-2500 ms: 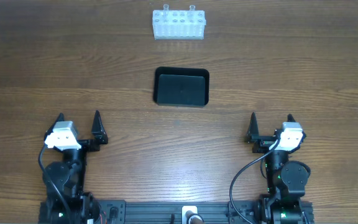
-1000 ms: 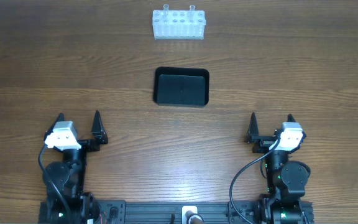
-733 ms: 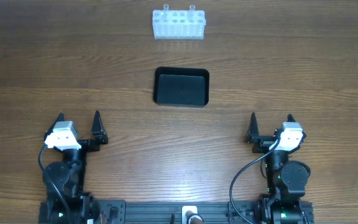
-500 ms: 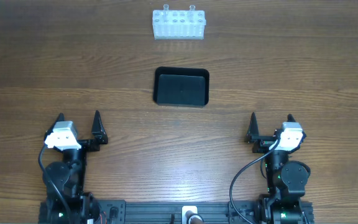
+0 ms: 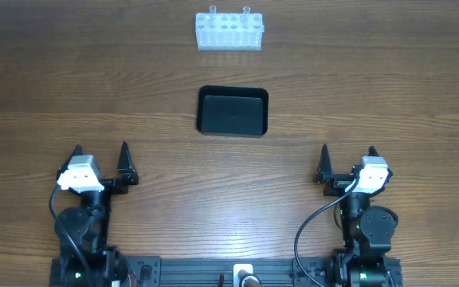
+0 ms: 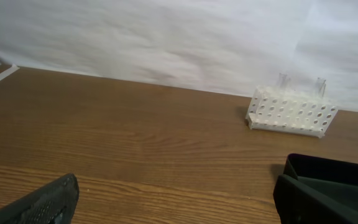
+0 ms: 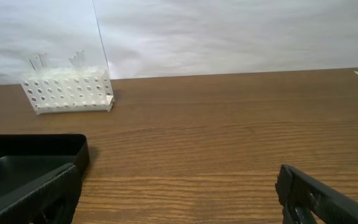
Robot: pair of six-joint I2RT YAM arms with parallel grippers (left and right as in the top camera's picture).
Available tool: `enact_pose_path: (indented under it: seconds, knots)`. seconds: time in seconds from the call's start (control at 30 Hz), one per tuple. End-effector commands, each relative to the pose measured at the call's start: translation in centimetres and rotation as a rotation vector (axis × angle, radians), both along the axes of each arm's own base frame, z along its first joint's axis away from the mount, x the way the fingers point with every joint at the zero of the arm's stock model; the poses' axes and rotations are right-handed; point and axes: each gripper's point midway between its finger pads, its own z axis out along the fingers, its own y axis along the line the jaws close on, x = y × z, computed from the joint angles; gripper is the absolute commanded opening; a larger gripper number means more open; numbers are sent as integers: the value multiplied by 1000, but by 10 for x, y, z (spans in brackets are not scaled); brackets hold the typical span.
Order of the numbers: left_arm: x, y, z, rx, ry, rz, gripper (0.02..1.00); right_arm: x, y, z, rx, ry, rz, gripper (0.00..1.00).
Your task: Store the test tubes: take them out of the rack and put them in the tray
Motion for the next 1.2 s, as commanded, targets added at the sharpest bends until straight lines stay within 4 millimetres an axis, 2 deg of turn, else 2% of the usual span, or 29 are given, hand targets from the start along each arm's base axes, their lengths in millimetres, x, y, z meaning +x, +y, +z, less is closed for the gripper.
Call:
enact_pose_path:
  seconds: [0.03, 0.3, 0.43, 0.63, 0.77, 0.97, 1.1, 1.2]
  knots:
    - [0, -1, -2, 13, 3, -9, 998, 0, 1, -2, -3, 1, 8, 993]
    - [0, 0, 3, 15, -2, -1, 998, 0, 1, -2, -3, 1, 8, 993]
    - [-1, 2, 28, 17, -18, 6, 998, 0, 1, -2, -3, 1, 8, 991]
    - [7, 2, 60, 11, 53, 5, 996, 0, 1, -2, -3, 1, 8, 991]
    - [21, -2, 93, 11, 62, -13, 998, 0, 1, -2, -3, 1, 8, 991]
    - [54, -22, 140, 12, 80, -89, 998, 0, 1, -2, -3, 1, 8, 991]
    - [79, -45, 160, 15, 98, -157, 998, 0, 1, -2, -3, 1, 8, 993]
    - [96, -69, 165, 19, 126, -220, 998, 0, 1, -2, -3, 1, 8, 991]
